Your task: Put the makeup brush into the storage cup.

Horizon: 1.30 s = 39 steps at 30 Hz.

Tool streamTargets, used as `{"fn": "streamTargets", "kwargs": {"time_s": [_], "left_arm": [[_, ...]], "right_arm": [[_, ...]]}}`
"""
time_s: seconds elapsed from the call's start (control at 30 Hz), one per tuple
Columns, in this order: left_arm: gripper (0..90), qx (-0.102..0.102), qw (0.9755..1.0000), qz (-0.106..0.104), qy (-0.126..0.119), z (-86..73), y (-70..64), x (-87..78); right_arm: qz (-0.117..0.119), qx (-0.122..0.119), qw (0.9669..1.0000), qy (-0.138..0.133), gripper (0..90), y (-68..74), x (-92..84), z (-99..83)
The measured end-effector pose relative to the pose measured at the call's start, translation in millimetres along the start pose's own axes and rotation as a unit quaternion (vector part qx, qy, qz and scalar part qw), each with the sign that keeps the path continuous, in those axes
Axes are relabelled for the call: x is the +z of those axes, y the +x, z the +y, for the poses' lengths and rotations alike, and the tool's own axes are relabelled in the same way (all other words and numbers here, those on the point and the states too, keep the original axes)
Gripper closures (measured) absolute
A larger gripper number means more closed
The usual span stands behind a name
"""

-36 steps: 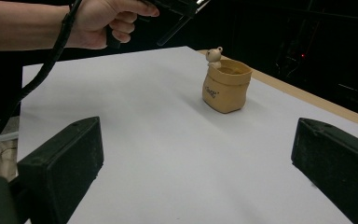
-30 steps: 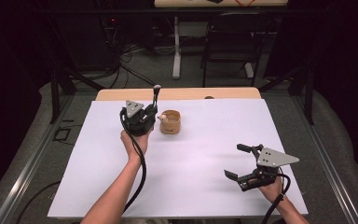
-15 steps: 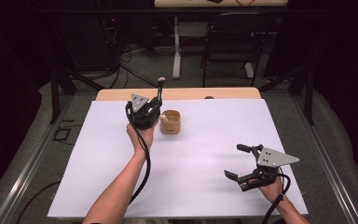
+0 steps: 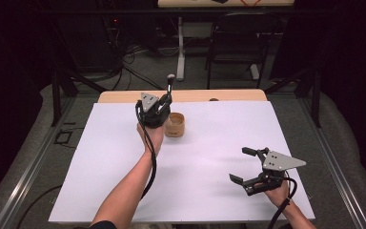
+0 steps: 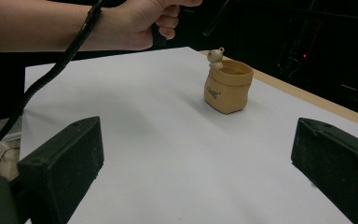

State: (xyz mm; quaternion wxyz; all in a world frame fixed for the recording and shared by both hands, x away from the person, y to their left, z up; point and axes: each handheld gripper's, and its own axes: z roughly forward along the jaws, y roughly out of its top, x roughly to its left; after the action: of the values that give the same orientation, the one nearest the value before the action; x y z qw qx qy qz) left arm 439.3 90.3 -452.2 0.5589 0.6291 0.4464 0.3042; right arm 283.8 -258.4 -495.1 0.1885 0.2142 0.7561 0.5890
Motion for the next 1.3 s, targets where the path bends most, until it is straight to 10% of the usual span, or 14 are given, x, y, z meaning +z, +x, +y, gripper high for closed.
{"fn": "streamTargets", "kwargs": {"time_s": [1.3], "left_arm": [[77.5, 0.039, 0.9991, 0.012, 0.014, -29.4, -9.0, 47.8]], "right_arm": [[0.005, 0.0, 1.0, -0.001, 2.0, -0.1, 0.3, -0.1]]}}
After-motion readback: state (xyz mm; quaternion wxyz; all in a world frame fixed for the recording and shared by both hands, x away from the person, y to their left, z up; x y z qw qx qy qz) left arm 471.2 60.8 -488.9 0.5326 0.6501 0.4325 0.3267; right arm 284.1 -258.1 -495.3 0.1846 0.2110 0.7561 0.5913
